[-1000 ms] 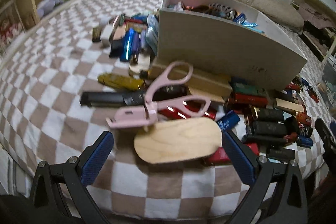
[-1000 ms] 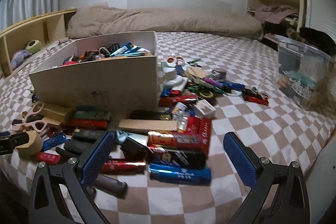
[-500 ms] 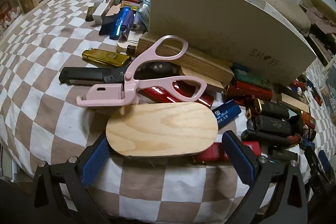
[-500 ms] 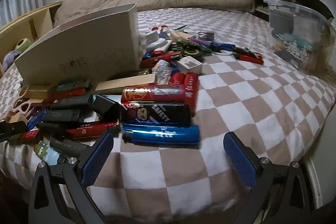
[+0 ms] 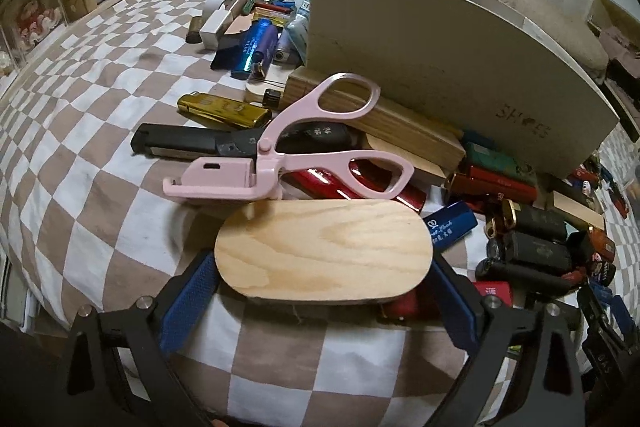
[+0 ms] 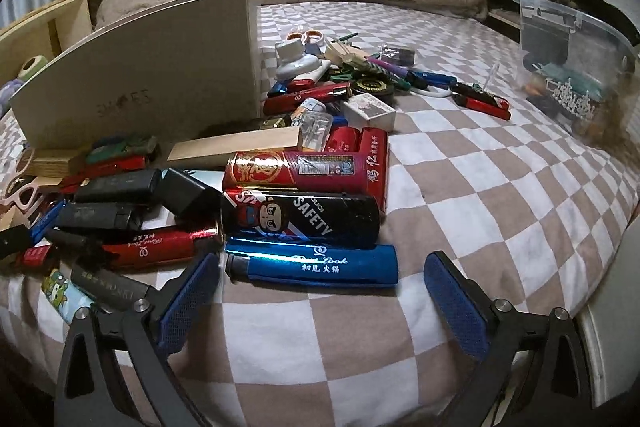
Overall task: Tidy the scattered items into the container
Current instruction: 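Grasp the oval wooden piece with the left tool while the right tool grasps a blue lighter, then lift the wooden piece and blue lighter over the white box with both tools, then open the left tool to drop the wooden piece while the right tool drops the blue lighter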
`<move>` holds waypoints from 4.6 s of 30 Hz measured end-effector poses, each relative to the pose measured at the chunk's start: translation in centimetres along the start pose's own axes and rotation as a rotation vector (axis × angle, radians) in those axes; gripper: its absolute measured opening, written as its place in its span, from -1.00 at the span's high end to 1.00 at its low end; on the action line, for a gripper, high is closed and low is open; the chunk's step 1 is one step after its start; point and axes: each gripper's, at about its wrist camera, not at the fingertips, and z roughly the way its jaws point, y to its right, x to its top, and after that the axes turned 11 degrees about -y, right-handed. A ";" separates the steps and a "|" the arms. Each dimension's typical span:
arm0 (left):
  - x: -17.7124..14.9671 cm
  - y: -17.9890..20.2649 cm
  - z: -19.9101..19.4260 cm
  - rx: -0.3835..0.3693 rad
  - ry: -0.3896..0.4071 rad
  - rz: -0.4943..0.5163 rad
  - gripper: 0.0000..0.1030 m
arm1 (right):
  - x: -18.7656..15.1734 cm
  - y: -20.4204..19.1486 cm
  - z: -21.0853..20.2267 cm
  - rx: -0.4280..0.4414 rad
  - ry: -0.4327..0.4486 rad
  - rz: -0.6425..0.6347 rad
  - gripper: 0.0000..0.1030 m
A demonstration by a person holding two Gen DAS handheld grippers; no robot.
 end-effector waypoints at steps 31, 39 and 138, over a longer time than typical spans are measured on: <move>-0.5 -0.2 -2.5 0.007 0.062 -0.035 -0.82 | 0.9 0.9 -4.1 0.117 0.054 -0.008 -0.56; 0.6 -0.1 -5.9 -0.013 0.164 -0.002 -0.82 | 3.4 -0.4 -6.4 0.176 0.124 -0.030 -0.56; 13.9 9.3 -7.5 -0.117 0.085 0.213 -0.96 | 15.6 -8.5 -4.7 0.356 0.107 -0.253 -0.58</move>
